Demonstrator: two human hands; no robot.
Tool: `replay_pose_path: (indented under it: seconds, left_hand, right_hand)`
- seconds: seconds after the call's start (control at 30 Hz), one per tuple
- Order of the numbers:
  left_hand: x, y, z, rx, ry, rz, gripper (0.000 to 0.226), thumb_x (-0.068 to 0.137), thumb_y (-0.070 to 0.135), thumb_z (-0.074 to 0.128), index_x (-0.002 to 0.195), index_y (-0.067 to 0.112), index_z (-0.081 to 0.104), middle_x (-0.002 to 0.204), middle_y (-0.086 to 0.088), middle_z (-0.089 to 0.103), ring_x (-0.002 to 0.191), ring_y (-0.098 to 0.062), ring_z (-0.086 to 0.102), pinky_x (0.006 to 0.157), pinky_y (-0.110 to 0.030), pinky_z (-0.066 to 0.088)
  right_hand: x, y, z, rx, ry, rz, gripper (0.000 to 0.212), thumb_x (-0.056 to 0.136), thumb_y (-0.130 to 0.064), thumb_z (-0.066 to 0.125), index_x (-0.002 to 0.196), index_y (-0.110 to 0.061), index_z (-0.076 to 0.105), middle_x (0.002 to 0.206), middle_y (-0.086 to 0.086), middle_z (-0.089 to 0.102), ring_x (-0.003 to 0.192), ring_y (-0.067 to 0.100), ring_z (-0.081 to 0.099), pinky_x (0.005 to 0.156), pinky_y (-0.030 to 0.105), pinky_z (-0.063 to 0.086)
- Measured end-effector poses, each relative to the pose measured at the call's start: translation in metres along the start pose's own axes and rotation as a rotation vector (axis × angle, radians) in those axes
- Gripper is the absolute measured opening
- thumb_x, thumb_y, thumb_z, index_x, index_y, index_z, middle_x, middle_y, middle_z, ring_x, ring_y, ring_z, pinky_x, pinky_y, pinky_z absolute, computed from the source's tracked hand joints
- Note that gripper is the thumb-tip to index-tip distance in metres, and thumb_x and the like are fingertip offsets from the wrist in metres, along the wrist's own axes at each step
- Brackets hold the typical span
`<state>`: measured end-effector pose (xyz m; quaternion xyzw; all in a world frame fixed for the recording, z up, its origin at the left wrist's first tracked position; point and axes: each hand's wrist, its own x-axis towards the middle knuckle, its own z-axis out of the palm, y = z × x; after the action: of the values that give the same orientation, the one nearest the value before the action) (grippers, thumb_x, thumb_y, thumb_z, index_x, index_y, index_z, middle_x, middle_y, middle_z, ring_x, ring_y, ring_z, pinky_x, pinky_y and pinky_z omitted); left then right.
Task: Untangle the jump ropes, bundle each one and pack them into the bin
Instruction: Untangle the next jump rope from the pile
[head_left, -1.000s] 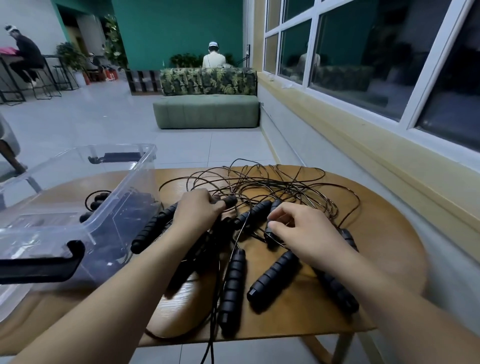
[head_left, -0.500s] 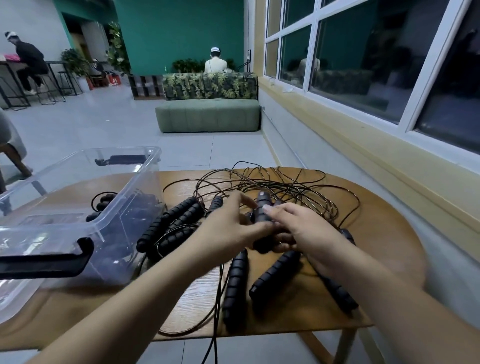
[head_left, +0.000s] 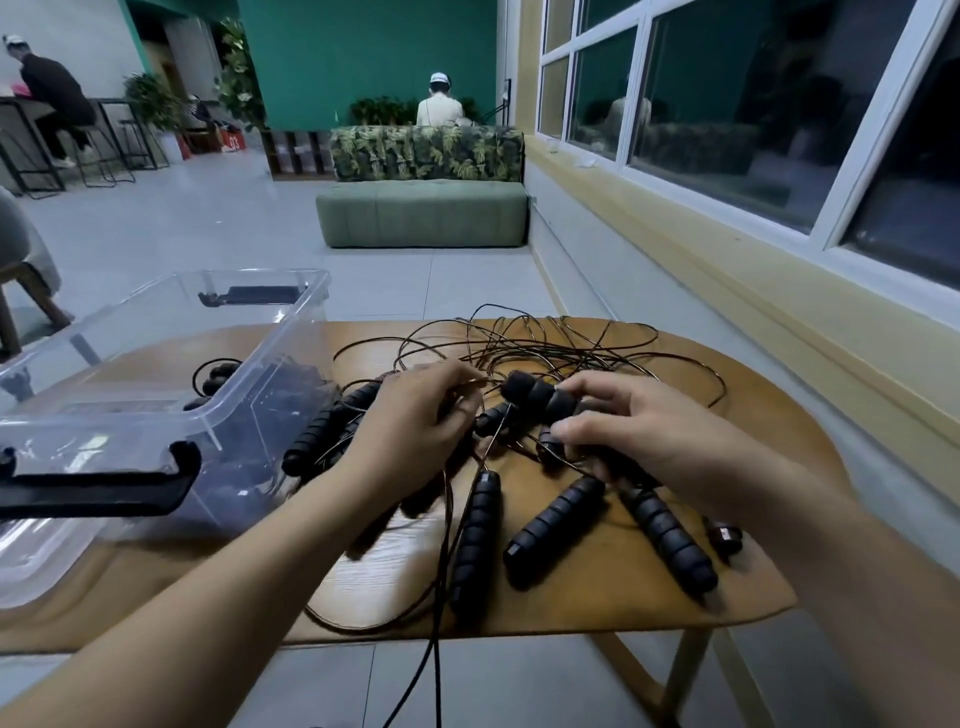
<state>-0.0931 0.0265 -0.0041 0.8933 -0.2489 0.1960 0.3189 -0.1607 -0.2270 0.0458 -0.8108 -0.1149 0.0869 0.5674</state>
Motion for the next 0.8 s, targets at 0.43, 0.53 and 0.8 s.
replay_pose_path:
  seconds: [0.43,0.53,0.8]
  left_hand:
    - [0.002,0.009,0.001,-0.161,0.081,-0.054,0.027,0.107,0.050,0.054,0.100,0.030,0.072,0.068,0.002,0.065,0.059,-0.013,0.058,0.057,-0.035,0.045]
    - [-0.002,0.023,0.005,-0.037,0.013,0.031,0.025,0.107,0.043,0.059,0.097,0.024,0.072,0.064,0.007,0.060,0.058,-0.006,0.052,0.056,-0.032,0.043]
    - [-0.012,0.052,0.016,0.132,-0.076,0.169,0.039,0.104,0.048,0.036,0.102,0.023,0.065,0.084,0.002,0.072,0.078,-0.029,0.066,0.066,-0.046,0.052]
  right_hand:
    - [0.008,0.001,-0.002,0.735,0.137,-0.058,0.017,0.093,-0.019,0.065,0.094,-0.015,0.048,0.073,0.004,0.046,0.061,0.019,0.043,0.053,0.029,0.043]
    - [0.013,0.007,0.027,0.600,0.178,0.008,0.019,0.094,-0.016,0.076,0.095,-0.012,0.058,0.072,0.005,0.053,0.059,0.019,0.048,0.053,0.031,0.046]
    - [0.022,0.020,0.052,0.558,0.364,0.095,0.016,0.096,-0.020,0.079,0.095,-0.008,0.069,0.064,0.001,0.060,0.057,0.016,0.051,0.049,0.028,0.043]
